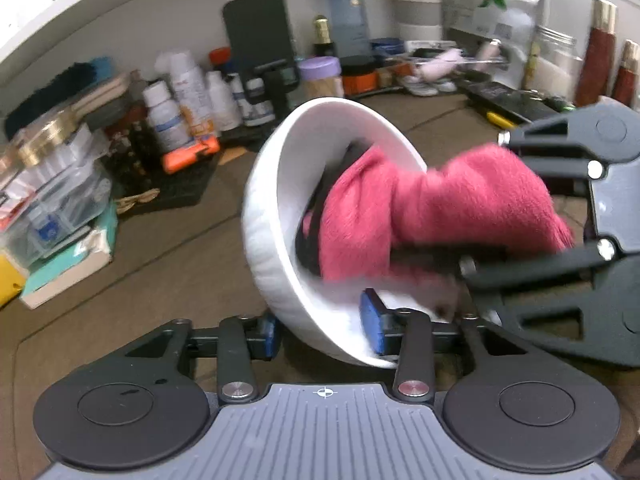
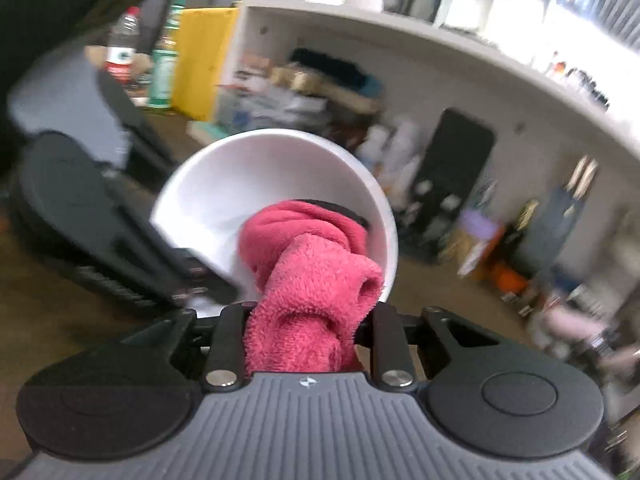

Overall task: Clean bowl
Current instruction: 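Hold the white bowl tilted with the left gripper while the right gripper scrubs inside with the towel, then hold the bowl with the left gripper while the right gripper wipes the inner wall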

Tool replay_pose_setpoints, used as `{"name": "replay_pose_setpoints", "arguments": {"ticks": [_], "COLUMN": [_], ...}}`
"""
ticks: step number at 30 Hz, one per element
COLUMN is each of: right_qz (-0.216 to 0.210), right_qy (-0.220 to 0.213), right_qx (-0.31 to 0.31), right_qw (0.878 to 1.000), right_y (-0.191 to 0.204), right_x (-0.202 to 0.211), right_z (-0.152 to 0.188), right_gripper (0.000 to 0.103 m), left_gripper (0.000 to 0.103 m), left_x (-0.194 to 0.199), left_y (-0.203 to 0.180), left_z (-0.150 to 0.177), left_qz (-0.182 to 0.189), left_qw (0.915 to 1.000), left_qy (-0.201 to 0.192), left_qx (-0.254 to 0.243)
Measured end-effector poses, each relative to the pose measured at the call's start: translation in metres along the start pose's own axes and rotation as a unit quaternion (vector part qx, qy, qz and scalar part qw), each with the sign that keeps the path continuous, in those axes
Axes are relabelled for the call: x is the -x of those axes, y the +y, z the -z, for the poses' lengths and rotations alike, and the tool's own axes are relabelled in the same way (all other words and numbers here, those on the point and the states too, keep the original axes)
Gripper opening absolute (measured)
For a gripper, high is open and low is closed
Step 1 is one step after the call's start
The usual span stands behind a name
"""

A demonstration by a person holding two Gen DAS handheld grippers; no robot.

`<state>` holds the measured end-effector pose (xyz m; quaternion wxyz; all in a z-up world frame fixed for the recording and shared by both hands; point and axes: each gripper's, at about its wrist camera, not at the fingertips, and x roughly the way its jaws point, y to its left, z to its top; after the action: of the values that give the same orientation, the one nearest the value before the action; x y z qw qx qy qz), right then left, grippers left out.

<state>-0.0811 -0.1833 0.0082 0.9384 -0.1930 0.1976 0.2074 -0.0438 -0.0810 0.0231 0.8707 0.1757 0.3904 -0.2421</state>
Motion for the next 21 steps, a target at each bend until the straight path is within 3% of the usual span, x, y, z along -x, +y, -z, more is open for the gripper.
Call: {"name": "replay_pose_setpoints", "arguments": {"ticks": [2,6,7,9,11,13,14,17,21], "right_qz": [0.000,-0.039,-0.044,-0.041,-0.036,-0.047,-0.052,-0.076,-0.103], "right_qy": [-0.038,-0.121,-0.122,-0.103,-0.068,-0.028,-0.014,0.005,0.017], "right_qx": [0.005,0.010,0.006,-0.015,-0.038,-0.085,-0.108,-0.199,-0.286], "right_qw": [0.999,0.992,0.992,0.994,0.996,0.995,0.993,0.977,0.953], "right_y": [0.002,0.003,0.001,-0.007,-0.015,-0.025,-0.030,-0.052,-0.074], "right_x": [0.003,0.028,0.033,0.032,0.024,0.013,0.009,0.004,0.003], "right_z": [-0.004,-0.009,-0.008,-0.002,0.009,0.021,0.025,0.033,0.046], "right_gripper": [0.024,0.023,0.023,0.023,0.023,0.023,0.023,0.022,0.022], "left_gripper": [0.042,0.045,0.047,0.052,0.061,0.078,0.078,0.079,0.090], "left_x": [0.000,-0.001,-0.002,-0.002,-0.004,-0.007,-0.009,-0.014,-0.022], "left_y": [-0.001,0.004,0.005,0.006,0.005,0.005,0.006,0.006,0.007], "left_z": [0.000,-0.001,0.000,0.003,0.003,0.002,0.001,-0.002,-0.004], "left_qz": [0.000,0.008,0.006,-0.005,-0.013,-0.020,-0.020,-0.023,-0.028], "left_qw": [1.0000,0.9999,1.0000,0.9999,0.9998,0.9990,0.9985,0.9965,0.9912], "left_qy": [0.003,0.007,0.006,0.003,-0.002,-0.011,-0.011,-0.016,-0.022], "left_qx": [-0.005,0.003,0.004,0.009,0.018,0.039,0.050,0.079,0.128]}}
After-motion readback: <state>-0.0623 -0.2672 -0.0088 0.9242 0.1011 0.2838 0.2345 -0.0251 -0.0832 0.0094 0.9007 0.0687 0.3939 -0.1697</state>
